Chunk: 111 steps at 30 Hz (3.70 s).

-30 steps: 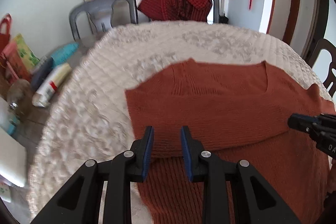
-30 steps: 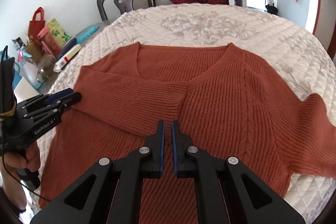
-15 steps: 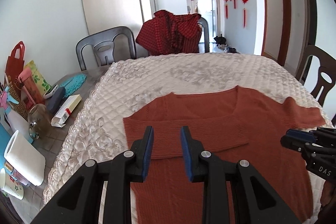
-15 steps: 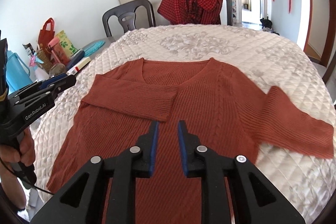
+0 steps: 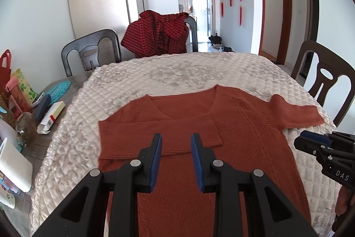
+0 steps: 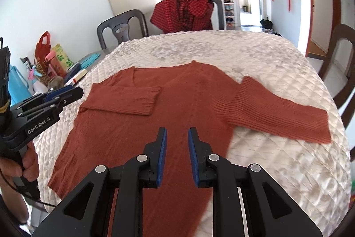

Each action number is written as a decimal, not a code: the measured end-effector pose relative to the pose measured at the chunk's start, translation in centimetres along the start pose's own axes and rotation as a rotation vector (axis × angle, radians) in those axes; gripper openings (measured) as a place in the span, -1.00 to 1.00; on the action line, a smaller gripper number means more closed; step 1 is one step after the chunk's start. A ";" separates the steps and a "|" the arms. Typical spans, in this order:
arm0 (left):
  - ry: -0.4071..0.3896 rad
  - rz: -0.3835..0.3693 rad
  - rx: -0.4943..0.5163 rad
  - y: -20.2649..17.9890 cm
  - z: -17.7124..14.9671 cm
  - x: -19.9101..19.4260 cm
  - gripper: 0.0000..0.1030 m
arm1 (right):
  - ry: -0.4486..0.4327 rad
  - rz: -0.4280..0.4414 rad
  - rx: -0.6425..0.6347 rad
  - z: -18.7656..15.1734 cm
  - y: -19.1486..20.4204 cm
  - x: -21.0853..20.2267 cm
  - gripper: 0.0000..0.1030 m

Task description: Fold small clothes

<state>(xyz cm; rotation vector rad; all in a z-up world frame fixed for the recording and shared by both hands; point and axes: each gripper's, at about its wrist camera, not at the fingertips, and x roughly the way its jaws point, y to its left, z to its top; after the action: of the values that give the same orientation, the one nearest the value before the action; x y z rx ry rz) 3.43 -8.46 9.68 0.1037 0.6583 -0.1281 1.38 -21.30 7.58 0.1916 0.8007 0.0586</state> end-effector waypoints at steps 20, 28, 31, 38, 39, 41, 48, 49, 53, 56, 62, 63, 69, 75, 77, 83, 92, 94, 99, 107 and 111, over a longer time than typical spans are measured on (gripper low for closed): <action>0.151 -0.064 -0.085 1.7 -2.8 6.8 -0.15 | 0.005 -0.135 0.397 -2.2 -12.1 0.3 -0.09; 0.195 -0.102 -0.093 1.8 -3.9 8.1 -0.15 | -0.053 -0.174 0.638 -3.3 -17.7 -0.6 -0.08; 0.195 -0.104 -0.096 1.9 -3.9 8.1 -0.15 | -0.091 -0.175 0.688 -3.3 -18.7 -0.6 -0.09; 0.197 -0.112 -0.099 2.0 -3.9 8.2 -0.11 | -0.150 -0.228 0.801 -3.3 -21.6 -0.4 -0.73; 0.196 -0.109 -0.098 2.0 -3.9 8.2 -0.11 | -0.148 -0.225 0.810 -3.2 -22.0 -0.3 -0.87; 0.196 -0.110 -0.099 2.0 -3.9 8.3 -0.11 | -0.151 -0.205 0.801 -2.7 -22.0 -0.5 -0.89; 0.181 -0.136 -0.128 2.8 -3.4 7.4 -0.11 | -0.213 -0.024 0.547 3.1 -14.6 -2.1 -0.89; 0.174 -0.139 -0.137 3.1 -3.2 7.1 -0.11 | -0.209 0.021 0.493 4.1 -12.7 -1.9 -0.89; 0.131 -0.133 -0.183 4.8 -2.6 5.7 -0.11 | -0.133 0.162 0.331 5.8 -6.1 0.4 -0.89; 0.111 -0.124 -0.217 6.3 -2.5 4.8 -0.11 | -0.028 0.227 0.244 5.1 -2.1 3.8 -0.89; 0.119 -0.162 -0.256 7.5 -2.6 4.6 -0.11 | 0.197 0.269 0.179 1.5 0.8 9.8 -0.86; 0.124 -0.181 -0.262 7.4 -2.6 4.8 -0.11 | 0.184 0.280 0.180 1.2 0.7 9.5 -0.72; 0.157 -0.334 -0.244 4.3 -1.4 6.6 -0.11 | 0.103 0.312 0.143 0.3 -0.4 5.3 -0.61; 0.210 -0.421 -0.187 0.9 0.2 10.3 -0.11 | 0.107 0.256 0.167 -0.9 -2.1 4.9 -0.61; 0.231 -0.438 -0.173 0.1 0.4 11.2 -0.12 | 0.111 0.248 0.187 -1.1 -2.7 4.9 -0.61; 0.265 -0.463 -0.104 -1.6 0.8 12.3 -0.88 | 0.099 0.231 0.217 -1.3 -4.0 4.9 -0.61; 0.133 -0.450 -0.171 3.5 3.7 9.7 -0.89 | 0.078 0.201 0.184 -0.5 -4.2 4.7 -0.61; 0.186 -0.432 -0.184 4.5 3.0 11.2 -0.89 | 0.082 0.190 0.183 -0.4 -4.3 5.0 -0.61; 0.245 -0.407 -0.211 5.3 1.5 12.5 -0.88 | 0.093 0.164 0.180 -0.2 -4.5 5.3 -0.61; 0.166 -0.340 -0.238 7.0 2.4 10.8 -0.58 | 0.022 0.105 0.154 2.1 -4.6 4.9 -0.61; 0.195 -0.351 -0.180 5.7 1.4 10.7 -0.34 | 0.040 0.085 0.156 2.0 -4.9 6.0 -0.61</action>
<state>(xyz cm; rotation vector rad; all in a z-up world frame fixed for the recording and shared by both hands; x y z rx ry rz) 13.50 -3.99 4.55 -0.1761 0.8758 -0.3993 6.88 -25.70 3.80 0.3731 0.8369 0.0802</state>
